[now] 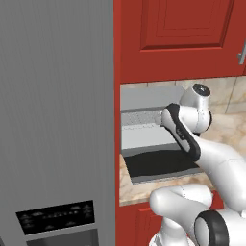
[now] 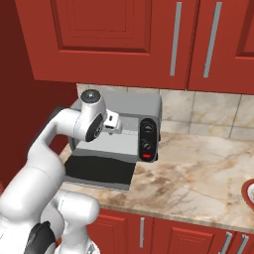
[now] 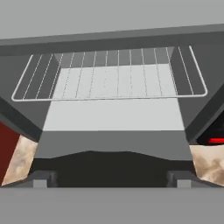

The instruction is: Pick up the bagel from the plate, place it on the toaster oven rack, close the door, and set the timer.

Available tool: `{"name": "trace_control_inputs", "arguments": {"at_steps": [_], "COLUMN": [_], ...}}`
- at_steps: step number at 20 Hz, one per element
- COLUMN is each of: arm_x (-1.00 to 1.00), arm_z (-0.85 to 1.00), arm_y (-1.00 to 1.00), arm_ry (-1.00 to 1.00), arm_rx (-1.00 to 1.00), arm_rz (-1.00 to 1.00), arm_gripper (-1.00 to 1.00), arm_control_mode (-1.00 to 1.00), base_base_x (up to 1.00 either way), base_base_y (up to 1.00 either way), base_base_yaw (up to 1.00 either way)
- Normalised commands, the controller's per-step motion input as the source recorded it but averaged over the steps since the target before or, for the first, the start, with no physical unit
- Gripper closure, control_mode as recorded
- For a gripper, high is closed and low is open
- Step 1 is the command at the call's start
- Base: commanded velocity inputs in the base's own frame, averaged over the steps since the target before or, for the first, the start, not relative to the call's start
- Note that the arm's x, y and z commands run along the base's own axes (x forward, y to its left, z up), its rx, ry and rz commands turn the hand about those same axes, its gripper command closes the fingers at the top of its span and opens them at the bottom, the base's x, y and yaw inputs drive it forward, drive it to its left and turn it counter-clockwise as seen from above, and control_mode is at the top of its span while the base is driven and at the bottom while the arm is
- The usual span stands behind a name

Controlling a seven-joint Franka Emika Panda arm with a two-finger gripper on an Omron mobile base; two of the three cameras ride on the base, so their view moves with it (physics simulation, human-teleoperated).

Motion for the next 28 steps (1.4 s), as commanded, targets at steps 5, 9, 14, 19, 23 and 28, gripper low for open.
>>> {"name": "trace_control_inputs", "arguments": {"at_steps": [5,9,14,19,23,28], "arm_x": [0.46,0.45,0.38,0.27,0.25,0.26], "arm_z": [-0.21,-0.09,-0.02,-0.11,-0.15,-0.15], "arm_y": [0.0,0.0,0.0,0.0,0.0,0.0], "arm_ry": [-0.09,-0.03,-0.01,0.0,0.0,-0.03], "arm_rx": [0.01,0.03,0.02,0.01,0.01,0.0], "arm_rz": [0.0,0.0,0.0,0.0,0.0,0.0], "arm_gripper": [-1.0,-1.0,-1.0,-1.0,-1.0,-1.0], "arm_control_mode": [-1.0,-1.0,-1.0,-1.0,-1.0,-1.0], "base_base_x": [0.0,0.0,0.0,0.0,0.0,0.0], "base_base_y": [0.0,0.0,0.0,0.0,0.0,0.0], "base_base_yaw": [0.0,0.0,0.0,0.0,0.0,0.0]}}
